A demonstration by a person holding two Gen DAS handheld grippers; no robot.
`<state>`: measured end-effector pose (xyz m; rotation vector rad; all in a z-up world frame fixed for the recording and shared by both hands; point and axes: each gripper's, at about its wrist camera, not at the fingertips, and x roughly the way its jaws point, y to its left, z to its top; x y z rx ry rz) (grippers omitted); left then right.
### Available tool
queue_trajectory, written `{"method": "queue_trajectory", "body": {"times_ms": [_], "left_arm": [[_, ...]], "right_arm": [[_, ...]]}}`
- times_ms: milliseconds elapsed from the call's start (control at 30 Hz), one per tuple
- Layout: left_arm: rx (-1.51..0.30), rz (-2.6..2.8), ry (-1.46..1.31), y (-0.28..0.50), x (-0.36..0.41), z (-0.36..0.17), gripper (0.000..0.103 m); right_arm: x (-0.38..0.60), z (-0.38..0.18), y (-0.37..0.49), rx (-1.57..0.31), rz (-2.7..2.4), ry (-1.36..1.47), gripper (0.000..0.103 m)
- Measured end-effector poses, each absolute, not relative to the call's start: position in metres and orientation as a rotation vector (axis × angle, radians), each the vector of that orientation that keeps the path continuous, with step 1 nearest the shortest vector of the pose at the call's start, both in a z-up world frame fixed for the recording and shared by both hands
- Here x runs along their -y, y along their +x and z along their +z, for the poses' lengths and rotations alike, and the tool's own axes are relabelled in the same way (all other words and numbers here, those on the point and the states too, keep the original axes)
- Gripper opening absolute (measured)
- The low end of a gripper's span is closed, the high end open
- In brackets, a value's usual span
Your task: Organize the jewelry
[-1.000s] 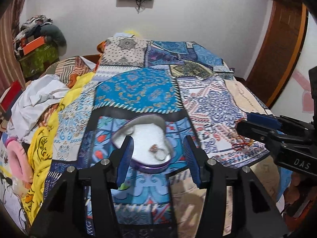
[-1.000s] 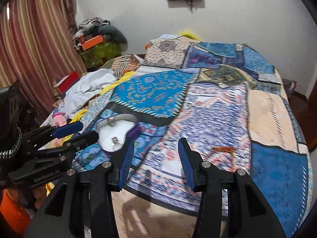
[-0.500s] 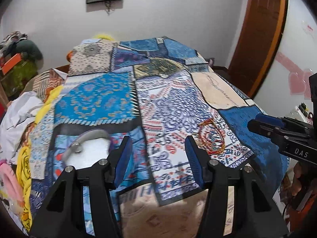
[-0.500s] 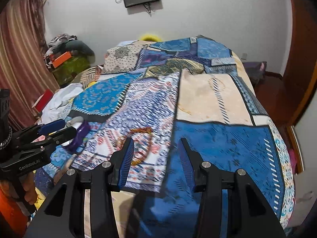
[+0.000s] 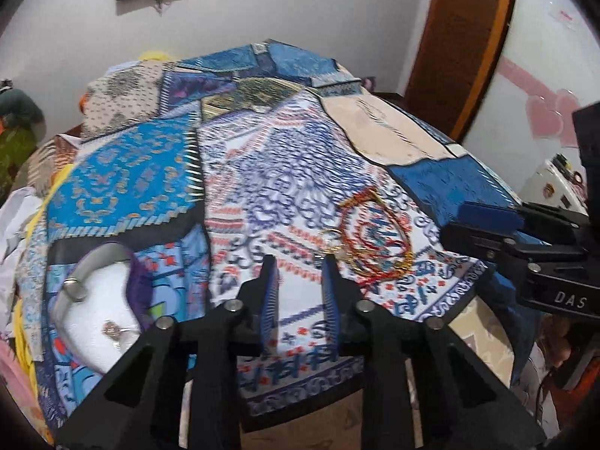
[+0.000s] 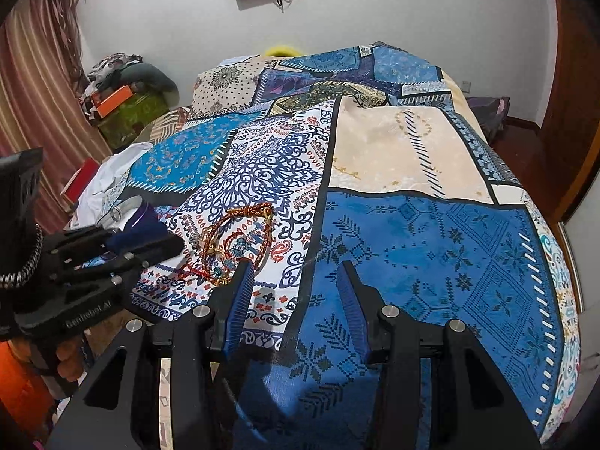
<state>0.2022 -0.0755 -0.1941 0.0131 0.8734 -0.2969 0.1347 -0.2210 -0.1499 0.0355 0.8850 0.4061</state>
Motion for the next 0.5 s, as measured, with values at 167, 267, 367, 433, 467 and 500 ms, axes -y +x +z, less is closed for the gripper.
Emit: {"method": "queue_trajectory", "body": {"times_ms": [167, 267, 367, 433, 467, 500], "left_arm": [[-0.871, -0.305, 0.018, 0.208, 0.084, -0.197, 0.02], [-0.867, -0.312, 0.015, 0.212, 0.086, -0.197, 0.019], [-0.867, -0.328, 0.01, 0.214, 0.089, -0.199, 0.009], [-0.858, -0.328, 0.008, 0.213, 0.09, -0.199, 0.009], [-0.855, -0.33, 0.003, 0.212, 0.089, -0.198, 0.009], [-0.853, -0.332, -0.004, 0.211, 0.088, -0.196, 0.009]], "right_arm": [[0.222, -0.152, 0.138, -0.893, 0.409, 0.043, 0.043], [0.221, -0.153, 0.139, -0.893, 0.414, 0.046, 0.043], [0.221, -0.153, 0.14, -0.895, 0.416, 0.049, 0.043], [0.221, -0.153, 0.139, -0.895, 0.418, 0.051, 0.042], [0.22, -0.153, 0.14, -0.895, 0.418, 0.051, 0.043], [0.221, -0.152, 0.139, -0.895, 0.419, 0.05, 0.043]]}}
